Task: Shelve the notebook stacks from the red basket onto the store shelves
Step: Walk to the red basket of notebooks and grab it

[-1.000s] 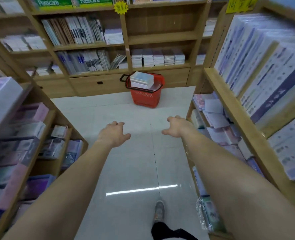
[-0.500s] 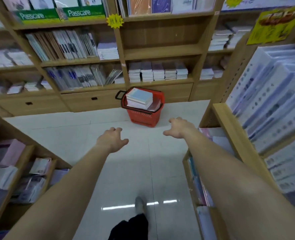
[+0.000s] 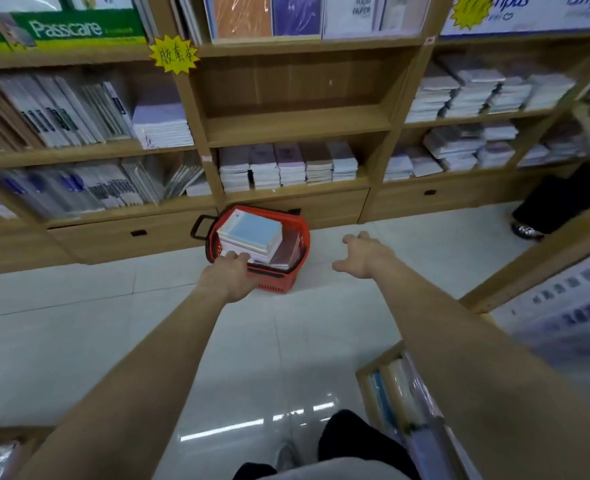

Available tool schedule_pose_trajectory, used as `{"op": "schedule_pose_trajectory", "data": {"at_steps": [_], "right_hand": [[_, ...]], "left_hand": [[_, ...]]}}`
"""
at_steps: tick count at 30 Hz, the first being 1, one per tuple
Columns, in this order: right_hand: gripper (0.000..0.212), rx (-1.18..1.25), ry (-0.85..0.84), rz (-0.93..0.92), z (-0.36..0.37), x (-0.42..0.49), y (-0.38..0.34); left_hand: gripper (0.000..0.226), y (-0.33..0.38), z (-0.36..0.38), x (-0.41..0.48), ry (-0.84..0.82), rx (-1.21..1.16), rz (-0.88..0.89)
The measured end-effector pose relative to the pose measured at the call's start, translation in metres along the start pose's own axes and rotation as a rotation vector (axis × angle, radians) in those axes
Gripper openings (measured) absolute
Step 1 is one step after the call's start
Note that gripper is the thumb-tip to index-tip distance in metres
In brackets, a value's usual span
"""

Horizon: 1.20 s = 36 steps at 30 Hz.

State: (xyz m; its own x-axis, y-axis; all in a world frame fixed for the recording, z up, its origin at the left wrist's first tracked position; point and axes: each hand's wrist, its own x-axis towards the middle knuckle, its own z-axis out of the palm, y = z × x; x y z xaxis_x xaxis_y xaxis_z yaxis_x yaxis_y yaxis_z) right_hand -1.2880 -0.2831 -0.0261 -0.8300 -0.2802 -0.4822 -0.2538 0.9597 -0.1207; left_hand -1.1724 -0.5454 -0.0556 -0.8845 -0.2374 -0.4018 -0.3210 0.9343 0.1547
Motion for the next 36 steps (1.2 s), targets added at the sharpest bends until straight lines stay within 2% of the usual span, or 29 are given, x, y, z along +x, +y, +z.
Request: {"op": "schedule_pose_trajectory", "data": {"at_steps": [9, 14, 18, 23, 30, 36], "right_hand": [[0.079, 0.033, -0.032, 0.001, -0.081, 0.184, 0.003], [0.07, 0.0, -0.045, -0.044, -0.136, 0.276, -0.001], [0.074, -0.003, -0.06, -0.105, -0.165, 0.353, -0.011], [0.079, -0.106, -0.091, -0.145, -0.198, 0.445, -0.043], [0.071, -0.148, -0.1, -0.233, -0.231, 0.535, -0.103], [0.074, -0.245, -0.165, -0.457, -0.249, 0.583, -0.162]], "left_hand": [[0.074, 0.016, -0.063, 0.196, -0.016, 0.023, 0.014], [0.074, 0.031, -0.105, 0.292, -0.012, -0.083, -0.031], [0.07, 0.031, -0.128, 0.355, -0.027, -0.153, -0.034], [0.069, -0.001, -0.145, 0.432, -0.015, -0.156, -0.078], [0.071, -0.05, -0.171, 0.499, -0.037, -0.198, -0.212], [0.079, -0.062, -0.184, 0.497, -0.009, -0.296, -0.464]]}}
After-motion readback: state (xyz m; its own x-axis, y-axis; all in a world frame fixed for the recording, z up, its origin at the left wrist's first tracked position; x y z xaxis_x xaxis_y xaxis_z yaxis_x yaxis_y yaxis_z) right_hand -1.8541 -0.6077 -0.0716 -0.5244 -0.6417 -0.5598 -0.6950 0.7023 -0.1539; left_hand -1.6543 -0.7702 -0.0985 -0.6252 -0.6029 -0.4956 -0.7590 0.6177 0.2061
